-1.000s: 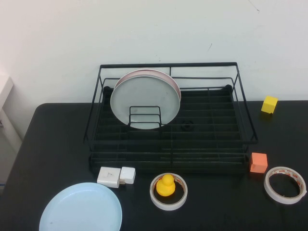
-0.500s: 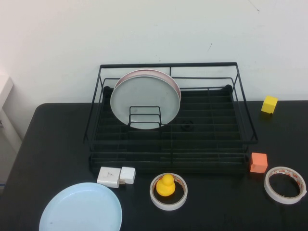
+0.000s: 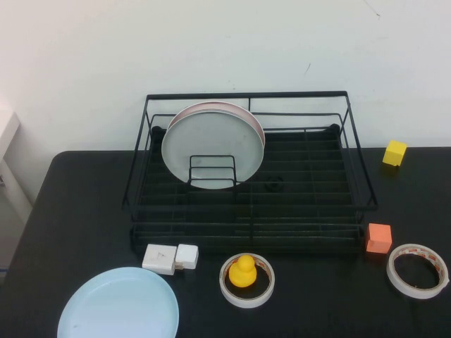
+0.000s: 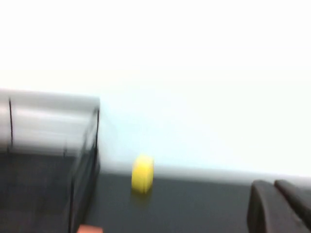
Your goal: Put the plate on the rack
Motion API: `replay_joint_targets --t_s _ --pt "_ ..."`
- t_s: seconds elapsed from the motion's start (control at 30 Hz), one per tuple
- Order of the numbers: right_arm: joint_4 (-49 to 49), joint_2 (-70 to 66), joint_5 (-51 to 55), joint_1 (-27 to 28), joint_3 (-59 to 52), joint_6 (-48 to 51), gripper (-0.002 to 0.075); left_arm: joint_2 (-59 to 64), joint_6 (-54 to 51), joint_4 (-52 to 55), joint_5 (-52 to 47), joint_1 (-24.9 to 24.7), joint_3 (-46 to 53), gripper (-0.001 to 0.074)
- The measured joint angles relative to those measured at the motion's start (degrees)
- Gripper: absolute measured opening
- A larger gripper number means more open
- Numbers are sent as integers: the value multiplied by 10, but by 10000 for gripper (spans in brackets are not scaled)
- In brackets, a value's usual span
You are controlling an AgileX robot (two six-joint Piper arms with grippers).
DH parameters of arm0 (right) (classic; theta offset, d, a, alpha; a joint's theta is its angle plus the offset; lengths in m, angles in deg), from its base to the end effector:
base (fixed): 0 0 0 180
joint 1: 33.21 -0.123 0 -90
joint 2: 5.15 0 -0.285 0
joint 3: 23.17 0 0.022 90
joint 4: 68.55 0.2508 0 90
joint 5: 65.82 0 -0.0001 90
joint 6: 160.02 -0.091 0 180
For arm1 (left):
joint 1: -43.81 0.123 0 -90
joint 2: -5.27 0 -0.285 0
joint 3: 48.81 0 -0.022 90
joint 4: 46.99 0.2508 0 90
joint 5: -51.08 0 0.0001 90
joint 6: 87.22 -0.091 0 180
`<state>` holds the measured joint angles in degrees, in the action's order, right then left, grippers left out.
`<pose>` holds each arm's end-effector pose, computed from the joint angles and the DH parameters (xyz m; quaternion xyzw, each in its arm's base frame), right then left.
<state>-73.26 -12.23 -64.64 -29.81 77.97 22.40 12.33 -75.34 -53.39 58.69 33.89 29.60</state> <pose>0.0566 -0.0035 0.2023 -0.0218 0.6887 -0.0671 0.7216 0.0538 -0.0081 0.2187 -0.0512 0.6266 -0.1846 0.7554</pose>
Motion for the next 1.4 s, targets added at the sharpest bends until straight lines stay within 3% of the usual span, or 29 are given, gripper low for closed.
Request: replay_joint_targets --t_s 0.13,0.33,0.6,0.87,0.97,1.17,1.27,1.4 --pt "0 0 -122 0 0 2 -2 0 0 -2 146 0 0 -1" --pt "1 0 -258 0 0 4 -2 -1 10 -3 286 0 0 -1" --pt "10 0 -277 0 0 7 -2 -1 56 -4 367 0 0 -1" --pt "14 0 -267 0 0 4 -2 -1 46 -7 378 0 0 -1" --pt "15 0 -215 0 4 -24 -2 -1 31 -12 319 0 -10 -1" --pt "17 0 -16 0 102 -64 -2 -1 -102 -14 36 0 -149 -1" --pt "17 -13 65 0 161 -67 -2 25 -187 -14 -46 0 -210 -1" --pt "24 -77 162 0 234 -55 -2 80 -208 -20 -104 0 -237 -1"
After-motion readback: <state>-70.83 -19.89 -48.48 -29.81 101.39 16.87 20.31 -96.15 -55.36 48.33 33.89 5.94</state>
